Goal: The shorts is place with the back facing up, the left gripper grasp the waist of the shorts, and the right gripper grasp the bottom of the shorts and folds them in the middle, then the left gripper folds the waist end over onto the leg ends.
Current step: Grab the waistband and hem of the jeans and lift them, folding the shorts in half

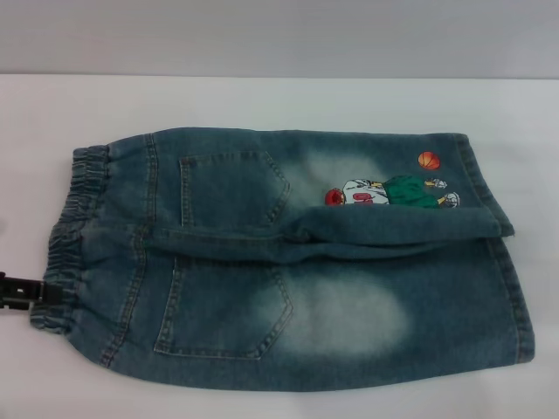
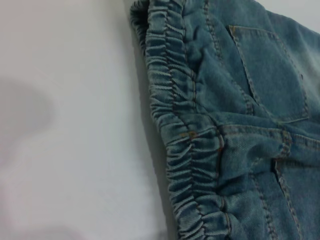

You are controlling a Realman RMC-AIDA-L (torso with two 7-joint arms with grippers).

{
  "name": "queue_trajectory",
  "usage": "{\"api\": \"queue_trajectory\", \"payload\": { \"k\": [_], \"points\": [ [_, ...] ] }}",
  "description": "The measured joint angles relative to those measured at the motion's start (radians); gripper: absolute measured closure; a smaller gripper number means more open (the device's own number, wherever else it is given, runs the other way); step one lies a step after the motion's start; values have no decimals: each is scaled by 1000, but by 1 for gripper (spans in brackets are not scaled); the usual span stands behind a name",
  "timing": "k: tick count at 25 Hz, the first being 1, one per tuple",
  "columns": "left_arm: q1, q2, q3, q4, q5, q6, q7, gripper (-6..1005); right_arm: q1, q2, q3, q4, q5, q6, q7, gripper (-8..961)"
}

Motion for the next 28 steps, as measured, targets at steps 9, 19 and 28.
{"api": "queue_trajectory", "payload": {
  "k": [9, 19, 28],
  "points": [
    [-3, -1, 2, -12, 0, -8, 6, 237, 6, -1, 0, 3, 0, 0, -1, 420],
    [-12, -7, 38, -23, -5, 8, 7, 238, 8, -3, 5, 3, 0, 0, -1, 420],
    [-43, -14, 34, -23, -7, 28, 11, 239, 9, -3, 10, 3, 0, 0, -1, 420]
  ]
}}
